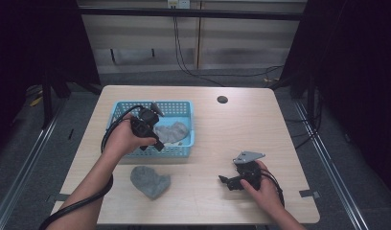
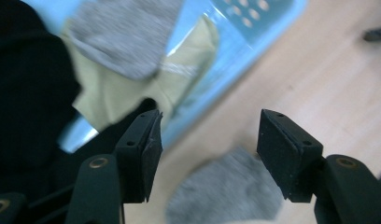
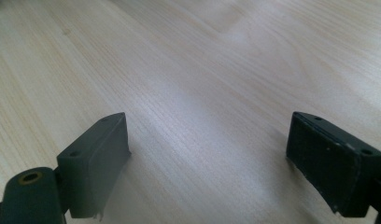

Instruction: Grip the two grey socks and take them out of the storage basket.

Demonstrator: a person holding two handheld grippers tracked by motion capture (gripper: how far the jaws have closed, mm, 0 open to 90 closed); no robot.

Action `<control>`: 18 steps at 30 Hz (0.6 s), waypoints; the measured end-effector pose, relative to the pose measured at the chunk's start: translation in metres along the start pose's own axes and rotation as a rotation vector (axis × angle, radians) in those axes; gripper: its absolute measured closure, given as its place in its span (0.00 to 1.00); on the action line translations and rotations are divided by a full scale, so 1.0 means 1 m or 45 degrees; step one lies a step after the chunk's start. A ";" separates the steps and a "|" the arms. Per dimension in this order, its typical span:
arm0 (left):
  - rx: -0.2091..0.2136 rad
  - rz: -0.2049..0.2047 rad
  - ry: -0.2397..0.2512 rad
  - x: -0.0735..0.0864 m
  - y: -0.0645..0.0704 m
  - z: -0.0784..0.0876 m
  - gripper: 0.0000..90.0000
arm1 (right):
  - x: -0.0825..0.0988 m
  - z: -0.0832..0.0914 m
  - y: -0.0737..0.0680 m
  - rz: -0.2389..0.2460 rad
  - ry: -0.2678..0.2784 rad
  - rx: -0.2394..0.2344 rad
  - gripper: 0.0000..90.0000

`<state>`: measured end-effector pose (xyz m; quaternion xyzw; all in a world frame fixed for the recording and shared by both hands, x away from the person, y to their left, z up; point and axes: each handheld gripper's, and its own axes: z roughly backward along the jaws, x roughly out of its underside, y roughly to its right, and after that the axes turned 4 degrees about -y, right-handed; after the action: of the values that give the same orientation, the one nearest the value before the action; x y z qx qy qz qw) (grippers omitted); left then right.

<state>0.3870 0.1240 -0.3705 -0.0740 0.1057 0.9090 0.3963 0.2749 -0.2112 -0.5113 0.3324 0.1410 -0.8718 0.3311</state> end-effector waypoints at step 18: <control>-0.111 0.074 0.060 -0.044 -0.039 -0.033 0.41 | 0.000 0.000 0.000 -0.003 -0.001 0.000 0.14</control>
<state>0.4467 0.1105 -0.3978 -0.1095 0.0775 0.9219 0.3636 0.2748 -0.2111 -0.5113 0.3319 0.1413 -0.8722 0.3303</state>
